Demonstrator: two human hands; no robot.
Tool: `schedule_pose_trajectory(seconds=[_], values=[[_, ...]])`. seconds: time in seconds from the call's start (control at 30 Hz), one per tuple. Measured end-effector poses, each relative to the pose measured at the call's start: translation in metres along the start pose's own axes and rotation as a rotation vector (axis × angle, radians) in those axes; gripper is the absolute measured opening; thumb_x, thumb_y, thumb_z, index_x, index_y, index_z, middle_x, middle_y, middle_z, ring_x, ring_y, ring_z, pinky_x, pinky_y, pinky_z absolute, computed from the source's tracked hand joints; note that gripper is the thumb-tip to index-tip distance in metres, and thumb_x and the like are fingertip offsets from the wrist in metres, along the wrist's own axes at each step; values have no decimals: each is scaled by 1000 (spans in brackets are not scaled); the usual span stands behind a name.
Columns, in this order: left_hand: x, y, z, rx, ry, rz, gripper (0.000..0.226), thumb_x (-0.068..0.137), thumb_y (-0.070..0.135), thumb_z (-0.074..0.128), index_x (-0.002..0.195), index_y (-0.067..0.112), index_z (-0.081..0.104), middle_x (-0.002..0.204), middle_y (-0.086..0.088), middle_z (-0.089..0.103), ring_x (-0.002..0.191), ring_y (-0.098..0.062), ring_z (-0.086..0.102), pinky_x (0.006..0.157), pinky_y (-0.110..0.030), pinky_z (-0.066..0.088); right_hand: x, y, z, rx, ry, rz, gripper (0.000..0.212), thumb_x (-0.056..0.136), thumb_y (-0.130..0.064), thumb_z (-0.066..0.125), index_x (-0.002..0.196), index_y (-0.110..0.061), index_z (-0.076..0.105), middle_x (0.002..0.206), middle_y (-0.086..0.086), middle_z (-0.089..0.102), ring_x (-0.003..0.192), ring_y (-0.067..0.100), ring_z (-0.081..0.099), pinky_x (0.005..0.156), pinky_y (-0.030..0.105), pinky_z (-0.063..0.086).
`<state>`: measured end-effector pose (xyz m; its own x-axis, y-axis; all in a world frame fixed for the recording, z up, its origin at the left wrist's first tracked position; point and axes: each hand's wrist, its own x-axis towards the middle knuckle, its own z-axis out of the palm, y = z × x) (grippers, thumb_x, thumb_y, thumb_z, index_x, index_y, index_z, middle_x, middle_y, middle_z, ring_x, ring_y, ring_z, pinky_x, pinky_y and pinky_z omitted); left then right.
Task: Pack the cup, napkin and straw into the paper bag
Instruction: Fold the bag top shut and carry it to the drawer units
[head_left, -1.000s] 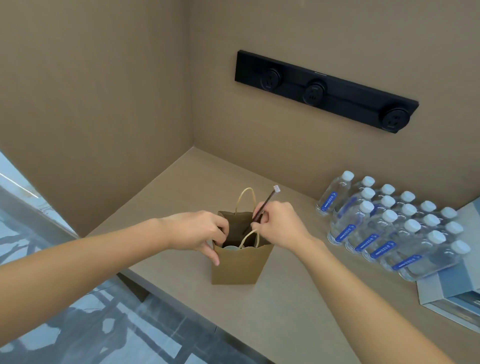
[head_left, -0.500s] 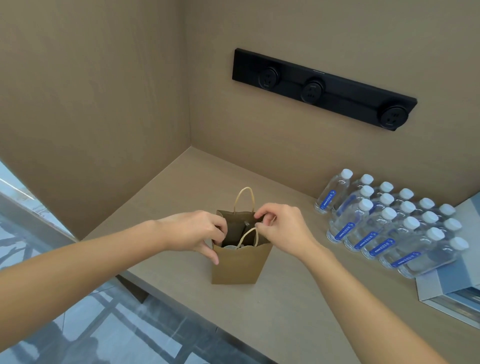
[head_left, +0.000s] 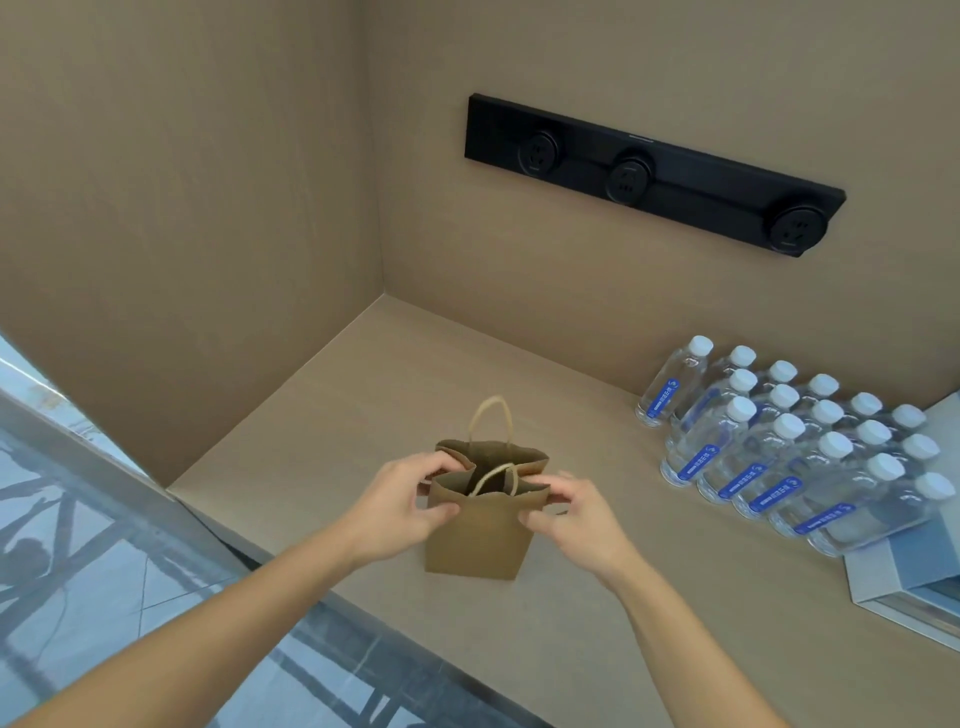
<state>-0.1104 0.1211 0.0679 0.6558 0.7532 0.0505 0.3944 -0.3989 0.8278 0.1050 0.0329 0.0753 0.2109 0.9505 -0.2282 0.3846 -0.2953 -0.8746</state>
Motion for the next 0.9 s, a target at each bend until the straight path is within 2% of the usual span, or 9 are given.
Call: schedule_pose_trajectory(seconds=[0.13, 0.27, 0.33, 0.47, 0.53, 0.6, 0.73, 0.8, 0.9], values=[[-1, -9, -4, 27, 143, -13, 27, 75, 0, 78, 87, 23, 69, 123, 3, 51, 117, -5, 49, 99, -25, 42, -1, 13, 1, -12, 137, -67, 27, 74, -3, 80, 94, -21, 77, 118, -7, 55, 108, 12, 55, 83, 28, 49], [3, -9, 4, -279, 274, -162, 41, 75, -25, 60, 83, 13, 48, 82, -11, 69, 82, -22, 68, 80, -33, 51, 2, 18, 12, 191, 276, -33, 38, 70, 13, 74, 71, -19, 53, 71, -5, 64, 63, 10, 59, 67, 28, 46], [3, -11, 7, -190, 285, -91, 43, 71, -30, 56, 85, 10, 59, 75, -17, 70, 76, -25, 68, 76, -31, 51, 5, 22, 16, 167, 298, -64, 40, 69, 18, 71, 68, -21, 62, 68, -3, 62, 61, 3, 58, 66, 26, 45], [2, -16, 12, 171, 140, 111, 37, 72, -26, 59, 76, 5, 78, 106, -15, 69, 94, -25, 66, 86, -15, 44, 8, 34, 20, -56, 288, -133, 40, 74, 24, 55, 66, -7, 79, 93, 8, 64, 85, 14, 60, 78, 20, 45], [2, -23, 14, 322, -69, 46, 42, 76, -22, 49, 87, 7, 77, 129, -11, 59, 118, -26, 57, 103, -17, 36, 9, 40, 22, -204, 199, -123, 39, 79, 19, 49, 70, -5, 78, 110, 9, 67, 102, 23, 61, 95, 29, 46], [1, -27, 14, 346, -143, -2, 41, 77, -15, 45, 92, 12, 73, 133, -8, 57, 123, -24, 53, 108, -21, 35, 7, 41, 26, -232, 140, -87, 29, 82, 6, 53, 75, -16, 71, 112, 6, 67, 106, 24, 61, 94, 32, 46], [2, -18, 18, 134, 67, -79, 32, 79, -4, 62, 90, 24, 49, 93, -2, 68, 83, -26, 64, 75, -40, 56, 8, 36, 35, -247, 247, -87, 40, 73, -19, 75, 96, -39, 48, 88, -5, 62, 86, 16, 59, 74, 27, 43], [6, -12, 20, 160, 104, -81, 28, 79, 2, 71, 92, 23, 57, 82, 2, 68, 75, -18, 62, 69, -28, 51, 16, 34, 38, -369, 254, -109, 29, 74, -20, 77, 98, -31, 66, 86, -1, 66, 88, 22, 59, 77, 32, 43], [17, -4, 21, 216, 68, -23, 13, 78, 10, 78, 85, 20, 75, 78, 4, 70, 70, -7, 60, 66, -8, 39, 18, 34, 28, -390, 251, -117, 3, 75, -17, 78, 77, -16, 76, 71, 4, 60, 78, 28, 60, 69, 32, 42]])
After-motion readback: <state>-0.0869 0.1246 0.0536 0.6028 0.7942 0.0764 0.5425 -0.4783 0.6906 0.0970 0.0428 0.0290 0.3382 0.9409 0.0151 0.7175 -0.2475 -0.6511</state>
